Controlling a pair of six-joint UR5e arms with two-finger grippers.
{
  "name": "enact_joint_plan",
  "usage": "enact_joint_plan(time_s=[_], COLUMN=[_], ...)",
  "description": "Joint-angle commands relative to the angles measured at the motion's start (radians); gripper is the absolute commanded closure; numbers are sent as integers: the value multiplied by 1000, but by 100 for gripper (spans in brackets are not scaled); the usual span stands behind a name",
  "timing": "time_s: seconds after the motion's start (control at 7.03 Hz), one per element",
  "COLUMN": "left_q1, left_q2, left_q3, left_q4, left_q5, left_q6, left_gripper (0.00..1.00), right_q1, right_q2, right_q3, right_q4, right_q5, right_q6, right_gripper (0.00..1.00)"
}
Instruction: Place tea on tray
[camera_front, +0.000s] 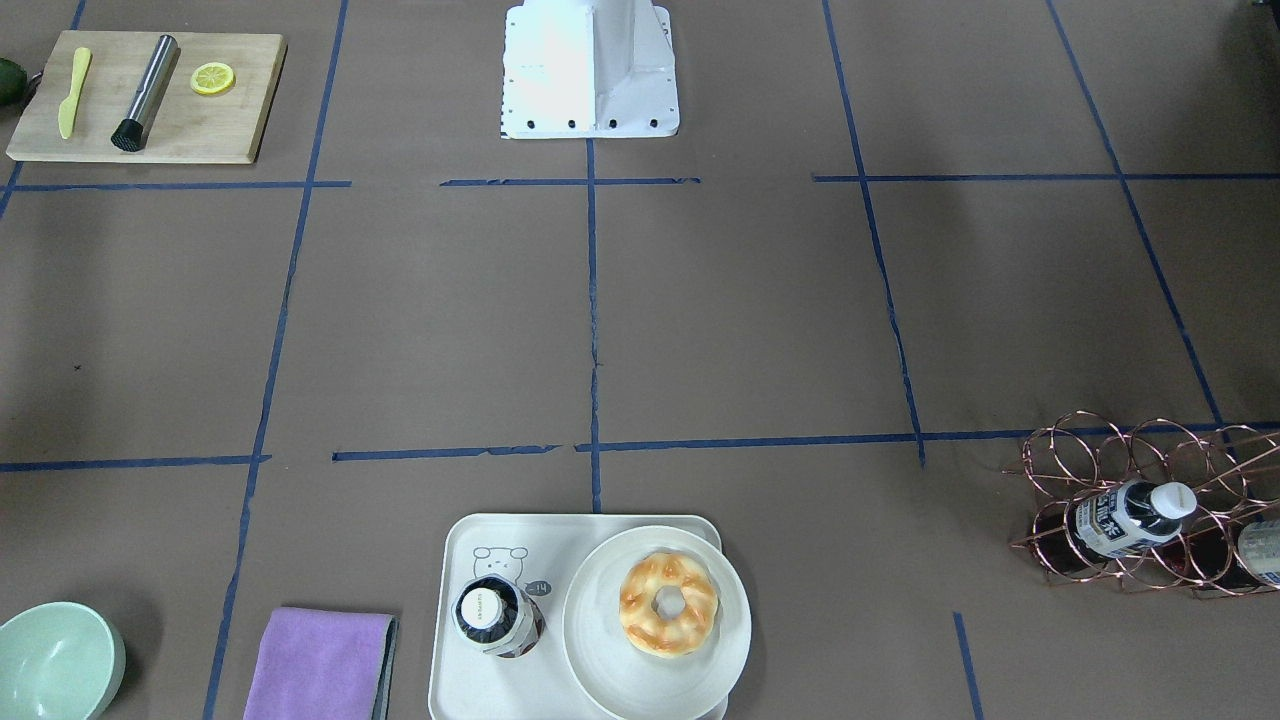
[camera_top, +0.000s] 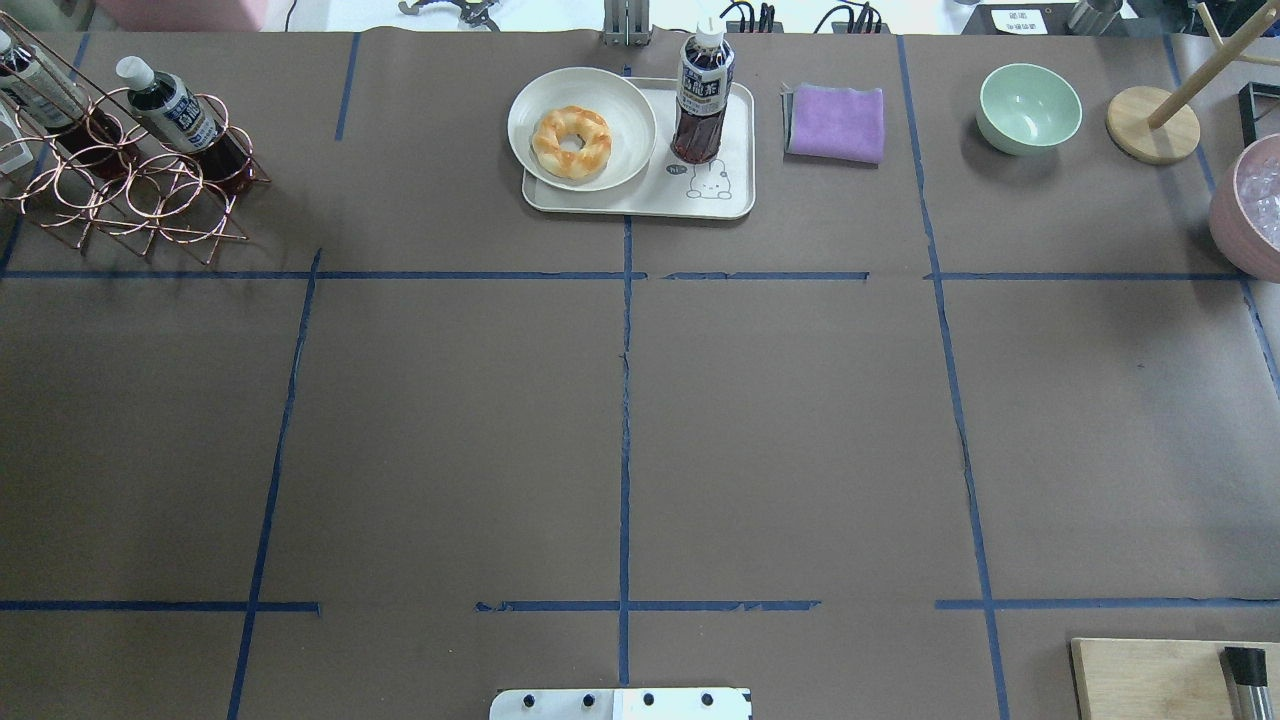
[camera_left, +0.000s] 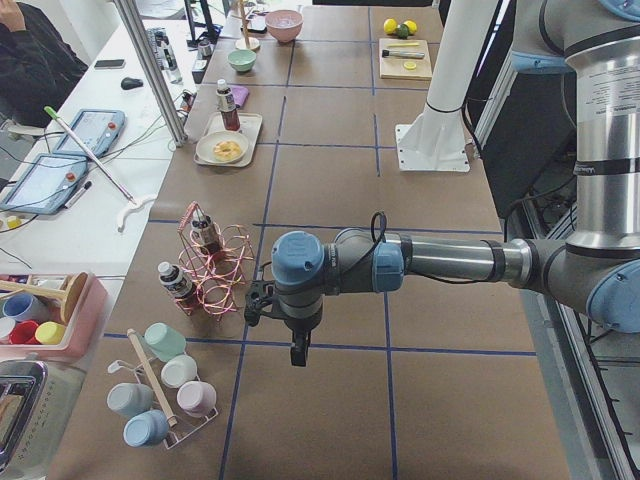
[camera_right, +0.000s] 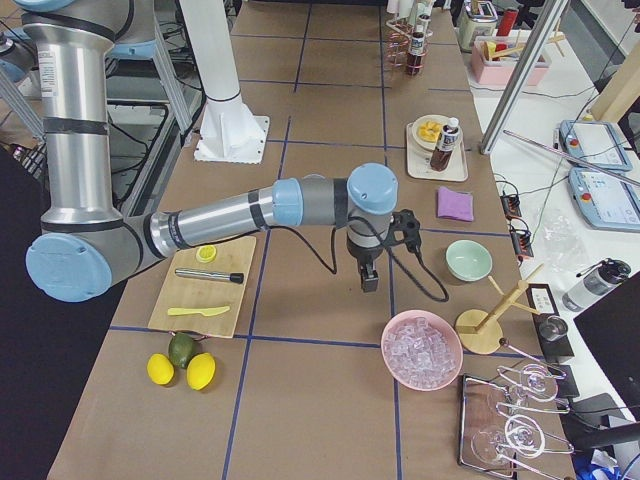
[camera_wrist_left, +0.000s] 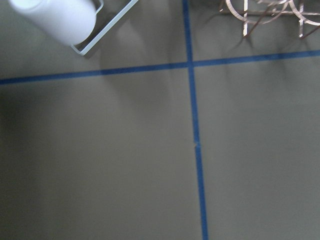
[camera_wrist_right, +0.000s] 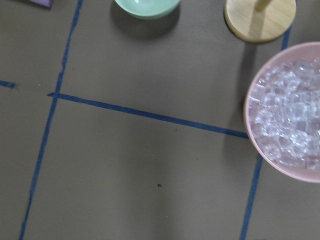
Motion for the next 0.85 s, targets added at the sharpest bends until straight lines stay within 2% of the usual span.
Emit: enact_joint_plan(time_s=[0.0,0.43,0.71], left_q1=[-11,-3,14], left_q2=[-1,-4,-6], left_q3=[24,30,30], left_q4=[-2,0,0], left_q5=[-5,-5,-5], left_q6=[1,1,-16], left_gripper=[0,0,0], right_q1=[27,44,96], right_q2=[-63,-62,-61], right_q3=[-41,-135,-213], right_q4=[1,2,2], right_q5=[2,2,3], right_q6=[-49,-76,-188], right_gripper=[0,0,0])
